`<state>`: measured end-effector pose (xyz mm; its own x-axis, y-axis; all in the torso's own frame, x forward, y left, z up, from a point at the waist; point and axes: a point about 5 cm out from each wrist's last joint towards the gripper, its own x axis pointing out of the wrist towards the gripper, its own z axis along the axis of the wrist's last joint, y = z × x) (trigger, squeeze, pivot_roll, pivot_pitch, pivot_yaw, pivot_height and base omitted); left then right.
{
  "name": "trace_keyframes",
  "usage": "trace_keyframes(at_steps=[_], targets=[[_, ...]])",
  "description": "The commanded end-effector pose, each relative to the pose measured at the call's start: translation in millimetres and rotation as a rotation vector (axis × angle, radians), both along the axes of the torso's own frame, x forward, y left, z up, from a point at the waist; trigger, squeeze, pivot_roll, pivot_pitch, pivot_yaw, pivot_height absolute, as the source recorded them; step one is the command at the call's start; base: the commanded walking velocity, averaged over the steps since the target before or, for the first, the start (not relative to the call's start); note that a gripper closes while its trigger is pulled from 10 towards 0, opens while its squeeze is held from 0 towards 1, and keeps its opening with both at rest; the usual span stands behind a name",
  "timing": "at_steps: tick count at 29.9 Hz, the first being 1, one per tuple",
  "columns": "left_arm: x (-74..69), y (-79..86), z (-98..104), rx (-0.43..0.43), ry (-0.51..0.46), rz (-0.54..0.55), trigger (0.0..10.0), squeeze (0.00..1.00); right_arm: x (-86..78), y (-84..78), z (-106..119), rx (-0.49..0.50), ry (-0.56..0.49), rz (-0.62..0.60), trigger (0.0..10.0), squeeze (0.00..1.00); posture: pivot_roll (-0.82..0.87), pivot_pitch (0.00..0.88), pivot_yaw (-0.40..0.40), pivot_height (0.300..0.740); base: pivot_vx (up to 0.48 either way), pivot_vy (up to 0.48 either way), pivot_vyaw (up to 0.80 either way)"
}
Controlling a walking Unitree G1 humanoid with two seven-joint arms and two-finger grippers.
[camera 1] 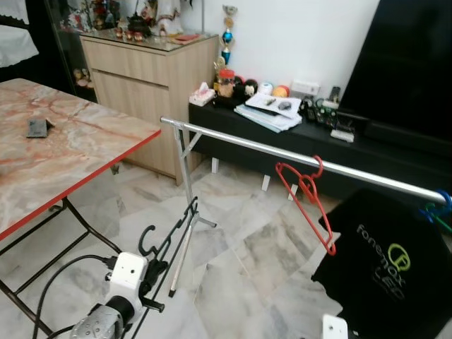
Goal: Hang hanger
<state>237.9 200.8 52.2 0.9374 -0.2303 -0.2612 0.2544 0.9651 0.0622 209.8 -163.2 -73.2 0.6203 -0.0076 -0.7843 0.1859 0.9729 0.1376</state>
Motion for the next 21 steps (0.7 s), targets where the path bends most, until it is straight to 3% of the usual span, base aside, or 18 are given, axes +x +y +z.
trace_keyframes(at_steps=[1, 21], targets=[[2.7, -4.3, 1.2, -0.002, -0.004, -0.019, 10.0, 0.0, -1.8, -4.7, -0.7, -0.008, 0.005, -0.012, 10.0, 0.0, 0.16, 0.0, -0.059, 0.74, 0.326, 0.0, 0.0], [2.7, -5.7, 1.1, -0.002, -0.002, -0.027, 10.0, 0.0, -1.7, -4.2, -0.7, -0.005, 0.005, -0.015, 10.0, 0.0, 0.16, 0.0, -0.058, 0.74, 0.323, 0.0, 0.0]])
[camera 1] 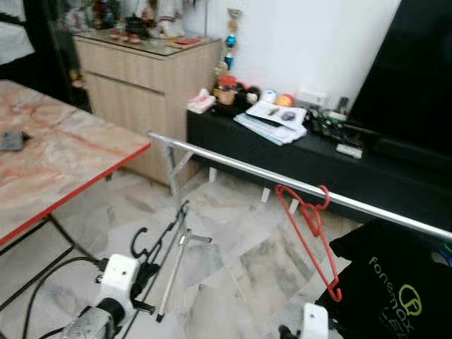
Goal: Hang hanger
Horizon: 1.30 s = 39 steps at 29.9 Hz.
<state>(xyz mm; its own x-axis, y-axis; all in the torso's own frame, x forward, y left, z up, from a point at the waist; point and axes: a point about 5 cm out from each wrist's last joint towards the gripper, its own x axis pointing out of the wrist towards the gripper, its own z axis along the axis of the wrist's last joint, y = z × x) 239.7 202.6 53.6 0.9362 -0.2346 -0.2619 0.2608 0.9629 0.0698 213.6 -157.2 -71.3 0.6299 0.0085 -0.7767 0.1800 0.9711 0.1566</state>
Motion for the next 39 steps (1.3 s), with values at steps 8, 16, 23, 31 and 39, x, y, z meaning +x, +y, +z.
trace_keyframes(at_steps=[8, 16, 23, 31, 39], targets=[[0.9, -7.4, -0.3, -0.01, 0.0, -0.02, 10.0, 0.0, -5.5, -10.2, -2.5, -0.022, 0.017, -0.019, 10.0, 0.0, 0.16, 0.0, -0.058, 0.74, 0.322, 0.0, 0.0], [1.3, -18.5, -2.1, 0.032, 0.048, -0.16, 10.0, 0.0, -3.7, -8.9, -1.7, -0.012, 0.017, 0.003, 10.0, 0.0, 0.16, 0.04, -0.066, 0.74, 0.202, 0.0, -0.29], [1.9, -22.5, -2.5, 0.045, 0.056, -0.193, 10.0, 0.0, -3.2, -8.2, -1.5, -0.001, 0.016, 0.01, 10.0, 0.0, 0.16, 0.046, -0.068, 0.74, 0.0, 0.0, -0.55], [2.8, -27.7, -3.1, 0.047, 0.062, -0.219, 10.0, 0.0, -2.8, -7.8, -1.3, 0.008, 0.017, 0.021, 10.0, 0.0, 0.16, 0.051, -0.069, 0.74, 0.0, 0.0, 0.0], [20.8, -27.4, 1.1, 0.149, 0.07, -0.259, 10.0, 0.0, -2.3, -7.0, -1.0, 0.018, 0.016, 0.039, 10.0, 0.0, 0.16, 0.054, -0.069, 0.74, 0.0, 0.0, 0.0]])
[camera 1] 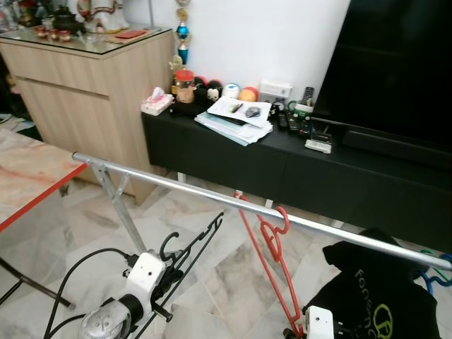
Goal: Hang hanger
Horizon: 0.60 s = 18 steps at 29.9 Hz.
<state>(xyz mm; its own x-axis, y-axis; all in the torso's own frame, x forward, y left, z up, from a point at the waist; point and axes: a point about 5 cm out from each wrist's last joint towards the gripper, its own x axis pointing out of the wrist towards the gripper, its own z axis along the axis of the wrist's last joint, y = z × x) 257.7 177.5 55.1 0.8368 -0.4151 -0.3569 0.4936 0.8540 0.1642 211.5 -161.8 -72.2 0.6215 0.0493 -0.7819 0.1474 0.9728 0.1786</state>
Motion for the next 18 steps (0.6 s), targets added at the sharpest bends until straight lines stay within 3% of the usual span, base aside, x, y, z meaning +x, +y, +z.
trace_keyframes(at_steps=[1, 10, 16, 18], targets=[[2.8, -2.3, -0.4, 0.022, 0.008, -0.012, 10.0, 0.0, -0.2, -2.4, 0.0, -0.006, 0.007, 0.004, 10.0, 0.0, 0.16, 0.054, -0.069, 0.74, 0.0, 0.0, 0.0], [21.4, -8.2, 6.6, 0.049, -0.028, -0.02, 10.0, 0.0, -0.3, -2.9, -0.1, -0.008, 0.006, -0.007, 10.0, 0.0, 0.16, 0.056, -0.07, 0.74, 0.0, 0.0, 0.0], [41.0, -7.1, 14.5, 0.105, -0.037, -0.018, 10.0, 0.0, 0.0, -3.4, 0.0, -0.014, 0.008, -0.004, 10.0, 0.0, 0.16, 0.063, -0.071, 0.74, 0.0, 0.0, 0.0], [55.8, -10.0, 21.0, 0.153, -0.036, -0.045, 10.0, 0.0, 0.0, -3.5, 0.1, -0.015, 0.006, -0.01, 10.0, 0.0, 0.15, 0.065, -0.068, 0.74, 0.0, 0.0, 0.0]])
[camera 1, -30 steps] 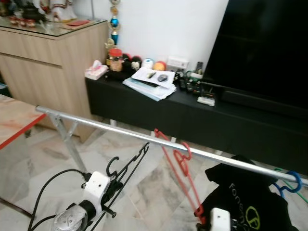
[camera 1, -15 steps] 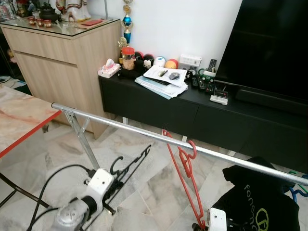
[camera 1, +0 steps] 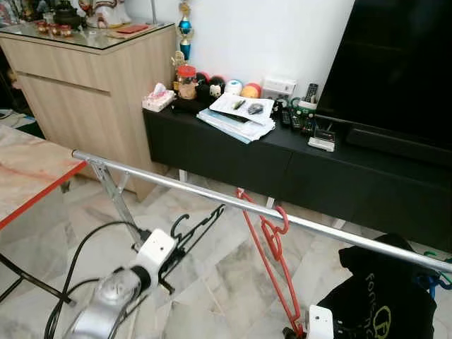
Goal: Hang hanger
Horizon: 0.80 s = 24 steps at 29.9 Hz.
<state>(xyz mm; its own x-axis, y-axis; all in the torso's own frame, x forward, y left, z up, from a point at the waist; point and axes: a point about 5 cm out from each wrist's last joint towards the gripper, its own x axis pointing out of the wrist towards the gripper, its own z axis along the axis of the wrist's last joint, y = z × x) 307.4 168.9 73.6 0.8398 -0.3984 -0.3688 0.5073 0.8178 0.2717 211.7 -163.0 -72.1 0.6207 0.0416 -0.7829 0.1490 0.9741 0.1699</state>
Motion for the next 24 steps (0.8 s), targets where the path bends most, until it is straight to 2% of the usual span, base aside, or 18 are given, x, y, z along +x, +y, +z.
trace_keyframes(at_steps=[1, 2, 9, 19, 24], targets=[[6.1, -1.3, 2.5, 0.047, 0.002, -0.018, 10.0, 0.0, -0.1, -2.3, 0.0, -0.006, 0.005, -0.009, 10.0, 0.0, 0.15, 0.065, -0.068, 0.74, 0.0, 0.0, 0.0], [15.1, -3.7, 7.1, 0.073, -0.002, -0.03, 10.0, 0.0, -0.3, -2.1, -0.1, -0.007, 0.004, -0.013, 10.0, 0.0, 0.14, 0.065, -0.064, 0.74, 0.0, 0.0, 0.0], [36.7, -16.4, 15.9, 0.142, 0.008, -0.086, 10.0, 0.0, -1.5, -1.5, -0.8, -0.008, 0.007, -0.022, 10.0, 0.0, 0.14, 0.067, -0.057, 0.74, 0.0, 0.0, 0.0], [56.9, -25.4, 33.1, 0.151, -0.033, -0.078, 10.0, 0.0, -3.7, -1.0, -2.1, -0.01, 0.011, -0.033, 10.0, 0.0, 0.13, 0.072, -0.044, 0.74, 0.0, 0.0, 0.0], [61.0, -31.3, 47.6, 0.164, -0.097, -0.142, 10.0, 0.0, -4.4, 0.1, -2.5, -0.009, 0.01, -0.037, 10.0, 0.0, 0.12, 0.084, -0.028, 0.74, 0.0, 0.0, 0.0]])
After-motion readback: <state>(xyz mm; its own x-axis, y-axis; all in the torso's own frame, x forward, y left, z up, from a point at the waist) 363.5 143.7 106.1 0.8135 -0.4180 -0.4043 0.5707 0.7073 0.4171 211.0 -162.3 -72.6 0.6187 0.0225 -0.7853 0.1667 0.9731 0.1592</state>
